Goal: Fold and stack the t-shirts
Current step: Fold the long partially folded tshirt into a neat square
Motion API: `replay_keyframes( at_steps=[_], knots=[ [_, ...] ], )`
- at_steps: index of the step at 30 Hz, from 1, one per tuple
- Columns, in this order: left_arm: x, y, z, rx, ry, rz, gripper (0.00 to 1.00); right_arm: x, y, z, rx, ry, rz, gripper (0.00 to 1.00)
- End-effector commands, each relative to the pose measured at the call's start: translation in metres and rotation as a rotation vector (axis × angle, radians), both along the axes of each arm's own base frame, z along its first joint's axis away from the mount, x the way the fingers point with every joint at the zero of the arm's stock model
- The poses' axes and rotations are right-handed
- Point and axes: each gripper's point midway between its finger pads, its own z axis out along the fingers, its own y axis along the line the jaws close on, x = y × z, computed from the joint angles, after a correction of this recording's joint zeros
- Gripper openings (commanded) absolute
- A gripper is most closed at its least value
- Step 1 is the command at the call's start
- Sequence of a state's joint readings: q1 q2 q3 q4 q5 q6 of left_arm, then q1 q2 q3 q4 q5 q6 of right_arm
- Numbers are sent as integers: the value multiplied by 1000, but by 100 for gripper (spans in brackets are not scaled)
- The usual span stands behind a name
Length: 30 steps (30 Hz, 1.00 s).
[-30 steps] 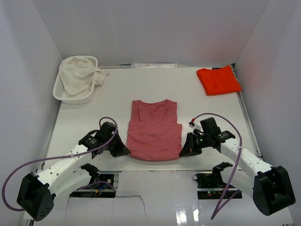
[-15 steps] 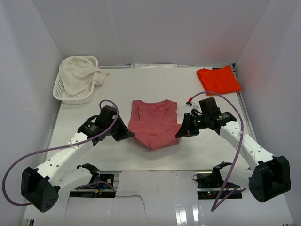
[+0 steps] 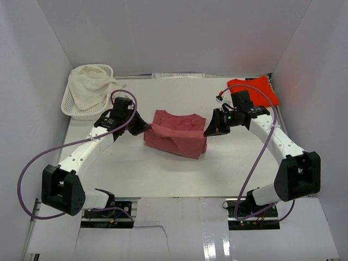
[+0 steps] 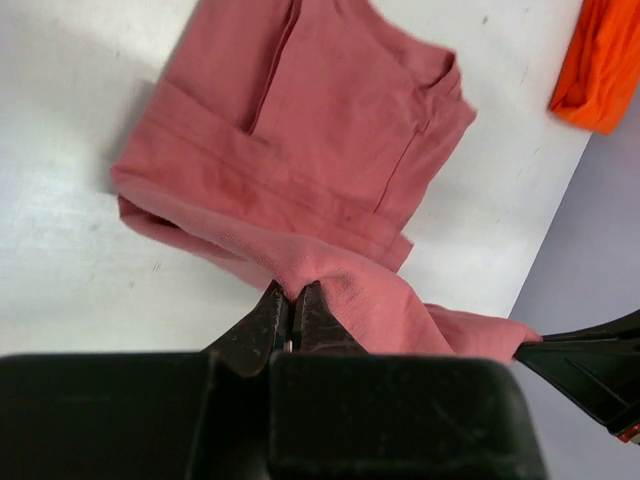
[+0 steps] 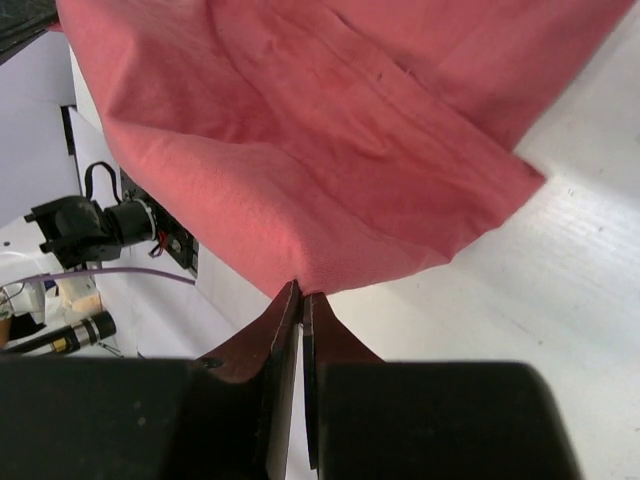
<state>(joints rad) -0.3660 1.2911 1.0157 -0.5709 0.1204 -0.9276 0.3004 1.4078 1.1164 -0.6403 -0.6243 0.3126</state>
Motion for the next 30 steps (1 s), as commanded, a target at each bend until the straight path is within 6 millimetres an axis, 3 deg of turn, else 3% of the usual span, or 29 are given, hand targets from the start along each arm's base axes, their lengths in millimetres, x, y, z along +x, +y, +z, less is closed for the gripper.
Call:
replay_keyframes(
  at_steps=[1, 3, 5, 7, 8, 10, 11, 13, 14, 18, 22, 25, 26, 27, 28, 30],
  knots=[
    [42, -9, 49, -43, -171, -20, 3, 25, 4, 21, 23, -77, 22, 8],
    [55, -13, 46, -48, -161, -28, 3, 35, 5, 20, 26, -65, 17, 8],
    [69, -18, 58, -70, -194, -38, 2, 48, 6, 29, 35, -89, 11, 8],
    [79, -22, 53, -82, -176, -50, 2, 59, 8, 30, 39, -88, 8, 8],
    [87, -25, 62, -95, -199, -52, 2, 63, 7, 31, 43, -89, 5, 8],
    [98, -29, 57, -102, -187, -59, 2, 72, 8, 30, 44, -88, -1, 8],
    [105, -31, 64, -110, -207, -61, 2, 75, 6, 30, 47, -84, -6, 8],
    [116, -35, 57, -123, -188, -72, 2, 84, 3, 27, 51, -74, -18, 8],
    [123, -38, 66, -131, -208, -77, 2, 88, 2, 29, 52, -80, -23, 8],
    [135, -44, 59, -140, -190, -92, 2, 95, 2, 25, 59, -68, -23, 8],
    [127, -42, 44, -135, -161, -94, 2, 89, 0, 17, 51, -50, -17, 8],
    [107, -35, 29, -129, -122, -101, 2, 78, -2, 7, 47, -25, -9, 8],
    [99, -33, 33, -135, -129, -103, 2, 75, -2, 7, 50, -26, -6, 8],
    [86, -30, 17, -133, -85, -107, 2, 66, -3, -3, 47, 2, -4, 8],
    [77, -28, 12, -133, -74, -109, 2, 63, -2, -5, 58, 2, 4, 8],
    [59, -23, 14, -136, -77, -117, 2, 52, -2, -4, 70, 4, 11, 8]
  ],
)
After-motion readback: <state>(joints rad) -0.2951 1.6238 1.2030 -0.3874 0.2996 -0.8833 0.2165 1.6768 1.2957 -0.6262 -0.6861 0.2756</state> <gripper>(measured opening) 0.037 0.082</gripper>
